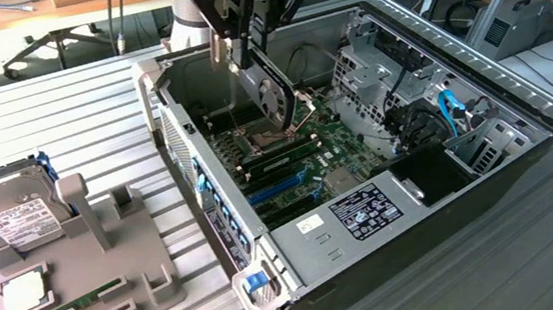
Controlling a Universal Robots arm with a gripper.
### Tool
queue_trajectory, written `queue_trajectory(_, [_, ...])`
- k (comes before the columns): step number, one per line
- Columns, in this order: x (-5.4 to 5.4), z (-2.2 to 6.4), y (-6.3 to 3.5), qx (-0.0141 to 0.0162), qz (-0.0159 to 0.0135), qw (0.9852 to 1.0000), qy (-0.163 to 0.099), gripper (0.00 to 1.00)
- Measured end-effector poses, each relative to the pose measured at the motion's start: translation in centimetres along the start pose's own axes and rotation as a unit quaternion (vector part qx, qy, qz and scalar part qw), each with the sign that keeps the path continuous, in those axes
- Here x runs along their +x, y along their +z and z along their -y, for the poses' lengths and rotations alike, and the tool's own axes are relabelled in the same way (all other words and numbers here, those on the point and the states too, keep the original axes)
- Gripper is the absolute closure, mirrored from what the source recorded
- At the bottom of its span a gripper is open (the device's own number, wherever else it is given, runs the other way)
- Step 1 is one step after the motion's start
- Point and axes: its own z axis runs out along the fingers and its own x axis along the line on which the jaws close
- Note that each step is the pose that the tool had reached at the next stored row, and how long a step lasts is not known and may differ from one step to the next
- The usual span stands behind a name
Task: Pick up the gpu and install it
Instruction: 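Pick up the gpu and move the gpu toward the slot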
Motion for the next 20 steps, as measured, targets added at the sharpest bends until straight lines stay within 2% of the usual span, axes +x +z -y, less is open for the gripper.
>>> queue_trajectory(20, [-1.0, 0.0, -0.04, 0.0, 0.0, 1.0, 0.0, 0.73])
